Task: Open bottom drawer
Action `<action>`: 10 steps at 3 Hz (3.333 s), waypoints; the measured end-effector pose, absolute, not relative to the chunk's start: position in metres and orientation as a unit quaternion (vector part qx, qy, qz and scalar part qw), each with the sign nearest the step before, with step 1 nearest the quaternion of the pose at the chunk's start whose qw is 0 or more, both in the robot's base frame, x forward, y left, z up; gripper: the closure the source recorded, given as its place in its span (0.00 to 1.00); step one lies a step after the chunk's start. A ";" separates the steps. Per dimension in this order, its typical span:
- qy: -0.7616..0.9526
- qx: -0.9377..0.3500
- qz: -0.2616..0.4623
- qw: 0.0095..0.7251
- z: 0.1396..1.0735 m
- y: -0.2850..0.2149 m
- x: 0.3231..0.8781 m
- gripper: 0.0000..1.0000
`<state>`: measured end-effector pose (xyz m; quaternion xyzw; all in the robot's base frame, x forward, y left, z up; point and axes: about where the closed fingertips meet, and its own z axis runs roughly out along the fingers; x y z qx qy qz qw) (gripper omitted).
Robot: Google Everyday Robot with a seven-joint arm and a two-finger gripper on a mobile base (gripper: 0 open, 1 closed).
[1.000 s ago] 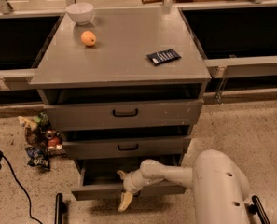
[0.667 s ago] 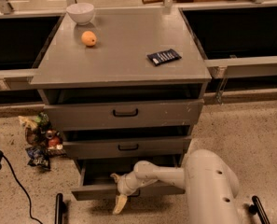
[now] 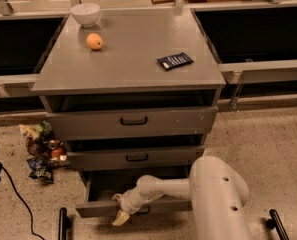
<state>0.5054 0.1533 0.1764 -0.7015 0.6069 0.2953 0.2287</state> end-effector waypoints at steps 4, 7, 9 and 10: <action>0.622 -0.685 0.307 0.221 0.176 0.143 0.481 1.00; 0.625 -0.681 0.311 0.220 0.176 0.142 0.473 0.34; 0.575 -0.701 0.330 0.261 0.217 0.137 0.457 0.00; 0.537 -0.717 0.325 0.303 0.270 0.122 0.441 0.00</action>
Offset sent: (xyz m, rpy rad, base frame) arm -0.0463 -0.0306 -0.0006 -0.0036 0.0772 -0.0766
